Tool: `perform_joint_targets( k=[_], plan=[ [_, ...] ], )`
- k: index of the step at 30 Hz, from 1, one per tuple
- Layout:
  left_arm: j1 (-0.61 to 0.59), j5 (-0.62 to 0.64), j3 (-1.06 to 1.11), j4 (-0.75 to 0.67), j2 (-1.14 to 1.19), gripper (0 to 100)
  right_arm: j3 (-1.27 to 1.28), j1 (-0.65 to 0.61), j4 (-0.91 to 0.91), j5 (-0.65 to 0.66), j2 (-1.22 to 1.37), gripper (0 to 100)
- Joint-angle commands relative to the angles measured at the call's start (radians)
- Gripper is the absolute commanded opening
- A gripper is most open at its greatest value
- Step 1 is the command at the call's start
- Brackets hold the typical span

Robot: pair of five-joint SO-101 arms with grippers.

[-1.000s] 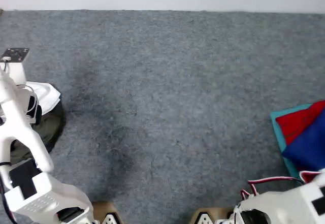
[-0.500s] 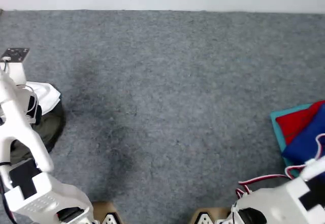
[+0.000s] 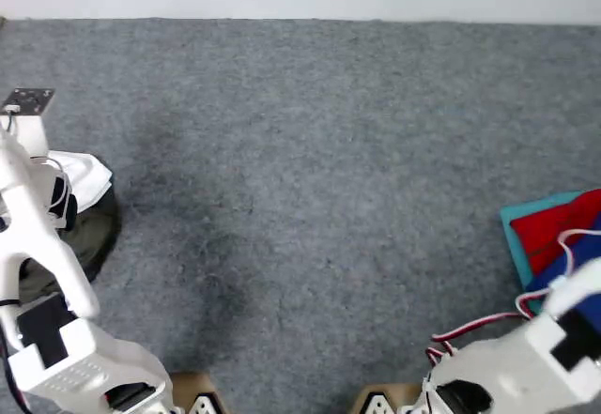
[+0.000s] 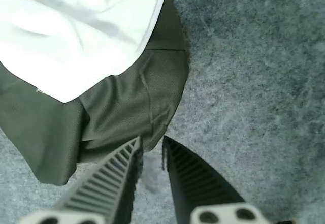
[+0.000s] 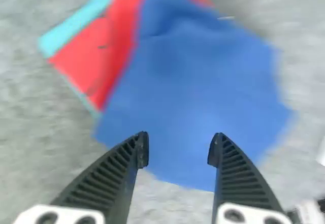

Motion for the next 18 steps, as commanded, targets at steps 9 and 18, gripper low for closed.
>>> perform_joint_targets(
  k=[9, 18],
  plan=[
    [-0.005, -0.011, -0.004, 0.029, -0.058, 6, 0.038, -0.117, 0.024, -0.097, 0.282, 20.2],
    [-0.005, -0.011, -0.004, 0.029, -0.058, 6, 0.038, -0.073, -0.030, -0.060, 0.298, 20.1]
  ],
)
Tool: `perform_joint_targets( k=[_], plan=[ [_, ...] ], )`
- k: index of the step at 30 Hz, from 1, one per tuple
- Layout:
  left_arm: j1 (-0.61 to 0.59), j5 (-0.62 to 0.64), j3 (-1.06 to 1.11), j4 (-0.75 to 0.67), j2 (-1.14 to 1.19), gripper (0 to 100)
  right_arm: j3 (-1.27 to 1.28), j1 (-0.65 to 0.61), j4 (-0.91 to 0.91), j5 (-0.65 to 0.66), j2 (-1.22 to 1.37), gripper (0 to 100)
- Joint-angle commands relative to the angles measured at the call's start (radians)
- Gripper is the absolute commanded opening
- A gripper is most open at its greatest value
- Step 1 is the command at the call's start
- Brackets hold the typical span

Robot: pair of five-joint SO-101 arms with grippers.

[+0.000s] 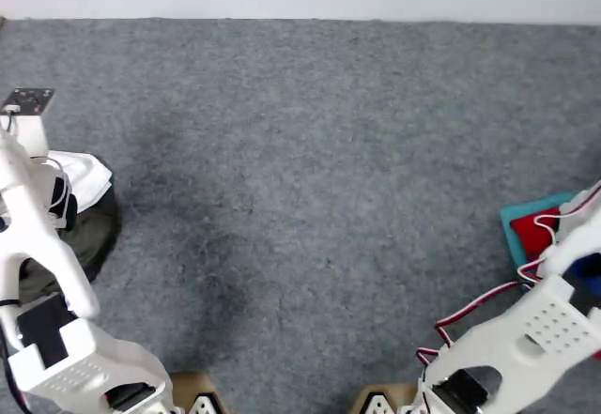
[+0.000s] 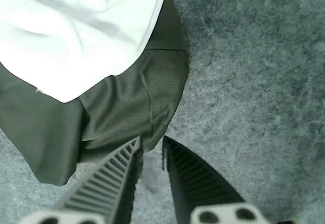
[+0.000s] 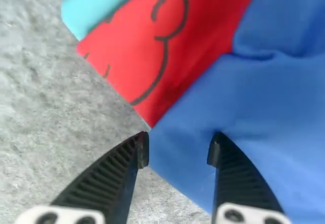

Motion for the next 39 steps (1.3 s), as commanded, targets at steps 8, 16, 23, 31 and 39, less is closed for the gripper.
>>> perform_joint_targets(
  k=[8, 16, 23, 31, 39],
  plan=[
    [-0.005, -0.011, -0.004, 0.029, -0.058, 6, 0.002, 0.004, -0.134, 0.118, 0.041, 15.6],
    [-0.005, -0.011, -0.004, 0.029, -0.058, 6, -0.006, 0.033, -0.157, 0.153, 0.162, 0.9],
    [-0.002, -0.011, -0.004, 0.029, -0.058, 6, -0.068, 0.044, -0.157, 0.152, 0.162, 0.9],
    [-0.003, -0.011, -0.004, 0.029, -0.058, 6, -0.301, 0.041, -0.059, 0.150, 0.162, 0.9],
    [-0.003, -0.011, -0.004, 0.029, -0.058, 6, -0.574, 0.035, 0.033, 0.140, 0.165, 0.9]
  ],
)
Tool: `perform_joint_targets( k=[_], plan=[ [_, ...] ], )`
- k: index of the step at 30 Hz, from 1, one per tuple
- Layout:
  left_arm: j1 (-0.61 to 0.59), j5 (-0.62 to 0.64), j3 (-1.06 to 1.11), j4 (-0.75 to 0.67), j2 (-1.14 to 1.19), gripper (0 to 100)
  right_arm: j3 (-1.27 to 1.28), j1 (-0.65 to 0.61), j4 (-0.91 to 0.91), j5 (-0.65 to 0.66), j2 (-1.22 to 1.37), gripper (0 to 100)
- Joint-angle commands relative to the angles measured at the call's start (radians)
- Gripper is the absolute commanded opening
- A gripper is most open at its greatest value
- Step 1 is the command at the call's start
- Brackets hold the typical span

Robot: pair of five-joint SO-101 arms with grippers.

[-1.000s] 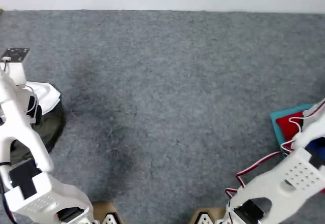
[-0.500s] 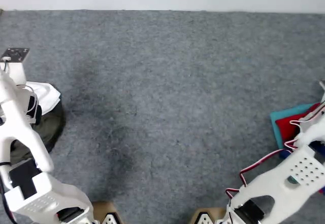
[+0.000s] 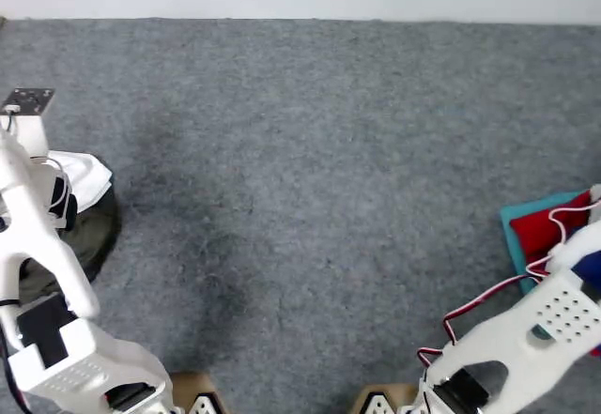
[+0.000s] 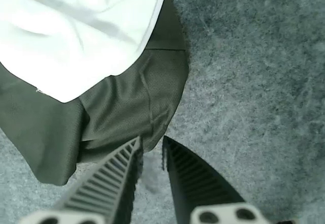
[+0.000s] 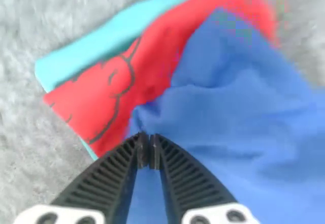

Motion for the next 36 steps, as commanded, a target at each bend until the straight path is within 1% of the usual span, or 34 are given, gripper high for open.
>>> perform_joint_targets(
  k=[1, 5, 10, 12, 15, 17, 20, 25, 30, 36],
  plan=[
    [-0.003, -0.011, -0.004, 0.029, -0.058, 6, -0.146, 0.004, 0.048, -0.018, 0.001, 0.9],
    [-0.003, -0.011, -0.004, 0.029, -0.058, 6, -0.169, -0.035, 0.050, -0.055, 0.007, 0.9],
    [-0.005, -0.011, -0.004, 0.029, -0.058, 6, -0.115, -0.087, 0.058, -0.052, 0.038, 1.6],
    [-0.005, -0.011, -0.004, 0.029, -0.058, 6, -0.084, -0.088, 0.056, -0.052, 0.031, 6.3],
    [-0.005, -0.011, -0.004, 0.029, -0.058, 6, -0.083, -0.090, 0.054, -0.044, 0.031, 19.5],
    [-0.005, -0.011, -0.004, 0.029, -0.058, 6, -0.097, -0.085, 0.054, -0.012, 0.036, 24.8],
    [-0.005, -0.011, -0.004, 0.029, -0.058, 6, -0.103, -0.067, 0.054, 0.003, 0.036, 23.6],
    [-0.005, -0.011, -0.004, 0.029, -0.058, 6, -0.097, -0.058, 0.053, 0.008, 0.048, 15.8],
    [-0.006, -0.011, -0.004, 0.029, -0.058, 6, -0.103, -0.039, 0.002, 0.009, 0.128, 15.4],
    [-0.005, -0.011, -0.004, 0.029, -0.058, 6, -0.114, -0.008, -0.002, 0.009, 0.165, 15.4]
  ],
)
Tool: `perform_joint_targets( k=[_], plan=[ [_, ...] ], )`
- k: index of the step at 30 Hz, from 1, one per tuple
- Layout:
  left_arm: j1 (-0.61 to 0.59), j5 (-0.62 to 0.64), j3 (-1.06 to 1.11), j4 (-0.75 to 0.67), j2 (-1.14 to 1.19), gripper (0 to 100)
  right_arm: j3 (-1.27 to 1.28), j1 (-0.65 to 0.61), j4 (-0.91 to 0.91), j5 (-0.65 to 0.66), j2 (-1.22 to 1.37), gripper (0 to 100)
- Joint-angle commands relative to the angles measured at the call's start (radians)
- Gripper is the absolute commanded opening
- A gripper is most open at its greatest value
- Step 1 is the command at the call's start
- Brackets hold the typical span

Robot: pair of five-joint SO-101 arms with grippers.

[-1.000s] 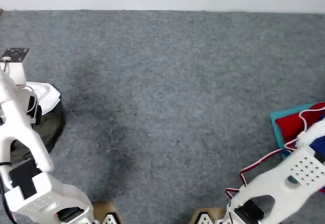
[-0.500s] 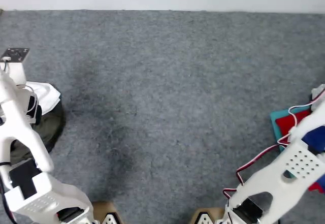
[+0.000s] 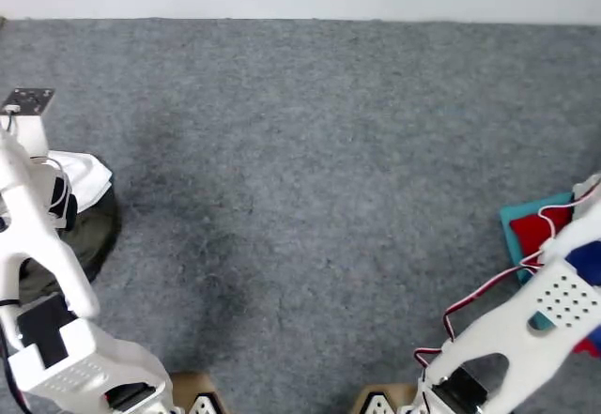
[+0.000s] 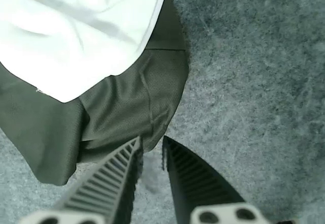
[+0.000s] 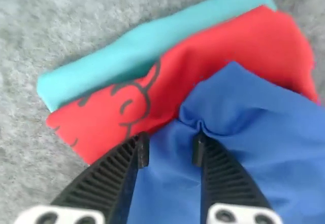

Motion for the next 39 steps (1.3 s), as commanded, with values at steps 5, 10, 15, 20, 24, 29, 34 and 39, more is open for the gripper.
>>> perform_joint_targets(
  k=[5, 10, 15, 20, 24, 29, 34, 39],
  plan=[
    [-0.005, -0.011, -0.004, 0.029, -0.058, 6, -0.138, 0.042, -0.019, 0.012, 0.002, 15.4],
    [-0.005, -0.011, -0.004, 0.031, -0.058, 6, -0.161, 0.053, -0.084, 0.012, 0.073, 15.1],
    [-0.005, -0.012, -0.004, 0.031, -0.058, 6, -0.169, 0.082, -0.120, 0.012, 0.159, 9.4],
    [-0.005, -0.012, -0.004, 0.031, -0.058, 6, -0.169, 0.116, -0.182, 0.009, 0.165, 1.7],
    [-0.005, -0.012, -0.004, 0.031, -0.058, 6, -0.204, 0.120, -0.159, 0.005, 0.151, 0.9],
    [-0.003, -0.012, -0.004, 0.031, -0.058, 6, -0.341, 0.104, -0.059, -0.009, 0.128, 0.9],
    [-0.003, -0.012, -0.004, 0.031, -0.058, 6, -0.557, 0.054, 0.027, -0.069, 0.125, 0.9],
    [-0.003, -0.012, -0.004, 0.031, -0.058, 6, -0.643, -0.013, 0.048, -0.074, 0.120, 0.9]
  ],
)
